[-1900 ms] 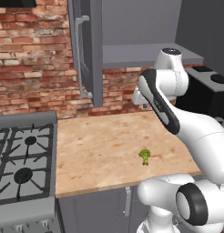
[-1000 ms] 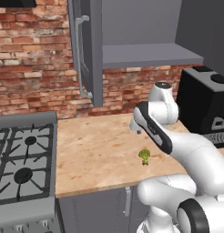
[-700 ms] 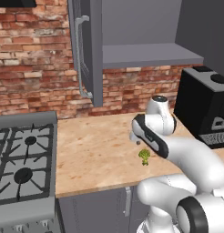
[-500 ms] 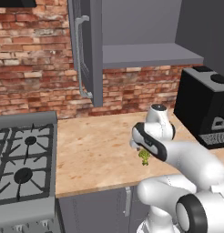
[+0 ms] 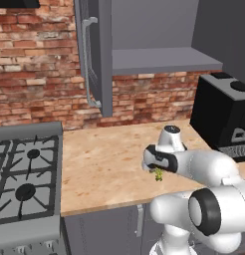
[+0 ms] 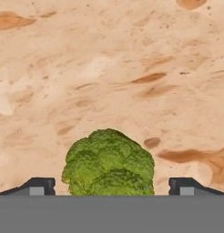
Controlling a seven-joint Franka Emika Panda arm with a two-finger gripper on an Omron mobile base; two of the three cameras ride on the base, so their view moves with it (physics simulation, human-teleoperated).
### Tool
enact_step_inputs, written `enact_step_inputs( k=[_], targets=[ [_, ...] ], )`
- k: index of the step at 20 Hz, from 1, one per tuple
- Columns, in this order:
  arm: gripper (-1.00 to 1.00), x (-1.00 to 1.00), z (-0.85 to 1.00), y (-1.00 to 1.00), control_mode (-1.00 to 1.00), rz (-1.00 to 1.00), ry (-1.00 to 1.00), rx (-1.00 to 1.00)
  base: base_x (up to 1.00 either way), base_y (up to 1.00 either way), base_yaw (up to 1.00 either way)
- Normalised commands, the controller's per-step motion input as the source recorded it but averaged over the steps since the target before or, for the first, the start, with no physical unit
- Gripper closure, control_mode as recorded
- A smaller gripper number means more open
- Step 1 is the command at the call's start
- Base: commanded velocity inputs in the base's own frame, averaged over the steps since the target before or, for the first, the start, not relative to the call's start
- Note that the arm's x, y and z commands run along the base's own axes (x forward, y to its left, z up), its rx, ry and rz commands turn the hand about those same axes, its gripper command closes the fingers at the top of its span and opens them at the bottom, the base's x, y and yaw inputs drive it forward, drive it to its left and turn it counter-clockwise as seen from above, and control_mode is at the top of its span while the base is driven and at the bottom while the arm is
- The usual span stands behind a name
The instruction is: Pick the broccoli from the counter and place it in the cabinet. Then close the cabinet.
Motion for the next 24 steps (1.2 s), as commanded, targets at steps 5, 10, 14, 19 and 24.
enact_step_inputs(
  k=[5,10,14,19,24],
  targets=[
    [-1.0,0.19,-0.62,0.0,-1.0,0.0,0.04,0.0,0.0,0.0,0.0],
    [1.0,0.07,-0.4,0.01,-1.0,0.0,0.02,0.0,0.0,0.0,0.0],
    [1.0,-0.27,0.04,0.07,-1.0,0.05,-0.01,-0.02,0.0,0.0,0.0],
    [1.0,-0.27,0.88,0.0,-1.0,0.03,-0.13,0.0,0.0,0.0,0.0],
    [1.0,-0.06,1.0,0.0,-1.0,0.01,-0.02,0.03,0.0,0.0,0.0]
  ],
)
